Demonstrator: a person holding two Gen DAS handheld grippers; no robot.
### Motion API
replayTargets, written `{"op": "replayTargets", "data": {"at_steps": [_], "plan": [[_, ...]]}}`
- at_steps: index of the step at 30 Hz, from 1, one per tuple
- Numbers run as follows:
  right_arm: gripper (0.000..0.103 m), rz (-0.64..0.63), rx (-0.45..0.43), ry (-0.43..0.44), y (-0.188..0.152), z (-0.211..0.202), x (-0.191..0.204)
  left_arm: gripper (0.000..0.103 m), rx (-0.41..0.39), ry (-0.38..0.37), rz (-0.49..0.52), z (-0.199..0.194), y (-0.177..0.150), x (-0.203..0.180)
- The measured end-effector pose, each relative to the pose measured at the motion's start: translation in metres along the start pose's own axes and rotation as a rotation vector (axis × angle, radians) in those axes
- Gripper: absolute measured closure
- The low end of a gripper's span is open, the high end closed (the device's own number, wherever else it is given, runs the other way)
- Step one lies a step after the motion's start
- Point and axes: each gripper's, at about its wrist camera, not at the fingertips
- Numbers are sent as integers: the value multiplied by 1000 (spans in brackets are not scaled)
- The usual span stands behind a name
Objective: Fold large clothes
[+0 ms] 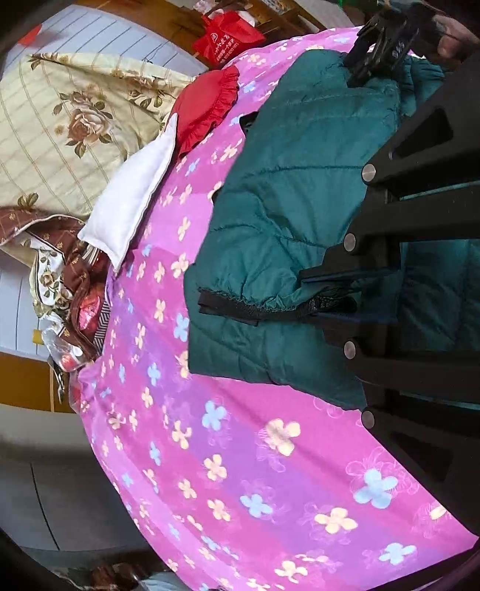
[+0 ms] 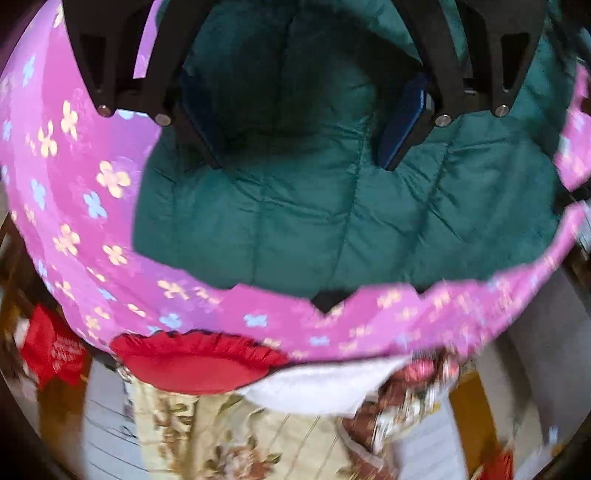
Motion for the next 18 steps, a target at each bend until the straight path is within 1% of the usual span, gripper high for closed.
{"op": "replayTargets", "data": {"at_steps": [4, 6, 7, 9, 10, 12, 13, 15, 18], "plan": [[14, -39, 16, -32, -1, 11, 9, 103, 9, -15, -8, -3, 3, 0], [14, -26, 28, -22, 4, 6, 6, 94, 9, -37, -33, -10, 11, 2], [14, -20, 24, -15, 7, 0, 3, 88, -8, -47, -43, -15, 15, 2], [14, 0, -32, -4, 16, -21, -5, 85, -54, -56, -41, -25, 22, 1], [14, 10, -59, -7, 19, -29, -9, 83, -87, -52, -24, -30, 27, -3], [14, 39, -99, -19, 29, -42, -19, 80, -111, -52, 0, -30, 32, -11], [14, 51, -103, -16, 33, -44, -23, 79, -109, -54, 8, -27, 34, -13], [14, 64, -90, -11, 39, -38, -28, 79, -76, -45, 38, -13, 34, -22], [14, 53, -63, -36, 41, -18, -30, 79, -17, 13, 106, 18, 25, -36]]}}
Point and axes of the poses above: each gripper's, at about its wrist camera, not at the fingertips, and z roughly the way its jaws point, x to its left, y to its top, and after that the axes turned 10 degrees about -x, right-handed
